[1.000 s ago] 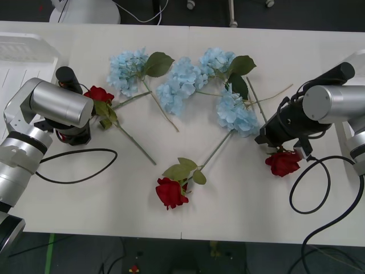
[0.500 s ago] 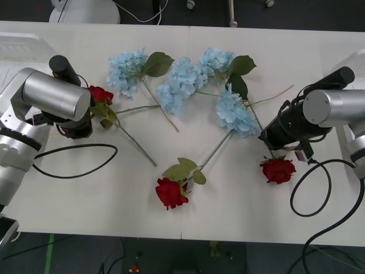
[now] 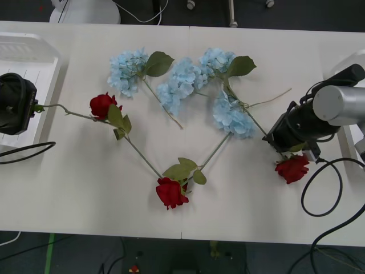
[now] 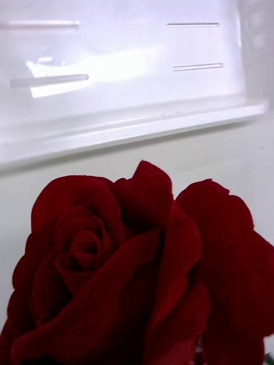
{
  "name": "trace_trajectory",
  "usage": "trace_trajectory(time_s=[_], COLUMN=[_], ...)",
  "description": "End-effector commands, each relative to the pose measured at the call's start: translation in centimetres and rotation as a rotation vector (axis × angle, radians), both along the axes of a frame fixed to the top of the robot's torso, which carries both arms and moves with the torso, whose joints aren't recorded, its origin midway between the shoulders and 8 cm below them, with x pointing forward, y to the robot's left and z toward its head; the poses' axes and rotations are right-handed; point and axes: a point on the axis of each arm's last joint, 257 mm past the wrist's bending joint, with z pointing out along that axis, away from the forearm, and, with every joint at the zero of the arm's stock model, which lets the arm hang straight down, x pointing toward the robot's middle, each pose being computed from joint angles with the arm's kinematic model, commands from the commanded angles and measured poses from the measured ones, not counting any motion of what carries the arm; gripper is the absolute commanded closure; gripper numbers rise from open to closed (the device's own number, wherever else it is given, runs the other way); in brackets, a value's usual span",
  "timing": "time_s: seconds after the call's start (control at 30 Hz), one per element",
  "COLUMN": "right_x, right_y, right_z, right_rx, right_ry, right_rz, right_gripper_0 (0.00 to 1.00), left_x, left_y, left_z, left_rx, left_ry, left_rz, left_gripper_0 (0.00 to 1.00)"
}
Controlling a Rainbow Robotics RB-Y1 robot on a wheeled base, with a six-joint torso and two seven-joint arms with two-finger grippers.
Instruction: Put the red flowers into the right box and the blue flowers into the left box
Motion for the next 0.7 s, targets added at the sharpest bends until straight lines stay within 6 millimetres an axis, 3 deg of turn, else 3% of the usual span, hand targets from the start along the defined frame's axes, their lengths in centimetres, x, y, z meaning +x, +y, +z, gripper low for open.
trace_trajectory(time_s=[0.03,0.17,0.33,0.5,0.7], right_x=[-0.9,-2.3,-1.6,-1.4,0.1], right_y=[-4.1,-6.3,-8.7,-10.7,-14.7], right_z=[4.9,8.0,11.6,13.9,18.3], right_rx=[-0.033,-0.102,-0.15,-0.314,-0.672], right_ry=[-0.043,-0.067,-0.179,-0.281,-0.402], right_rz=[0.11,0.25,0.362,0.59,0.979], right_gripper_0=[1.0,1.0,1.0,1.0,1.0], left_x=[-0.8,0.4,2.5,4.0,4.3], left_y=[2.3,1.9,-0.5,-6.9,-15.9], left_z=[2.6,3.8,5.4,5.9,5.8], left_rx=[0.313,0.509,0.707,0.708,0.734], left_ry=[0.007,-0.03,-0.12,-0.241,-0.343], left_rz=[-0.256,-0.436,-0.631,-0.814,-1.05], left_gripper_0=[1.0,1.0,1.0,1.0,1.0])
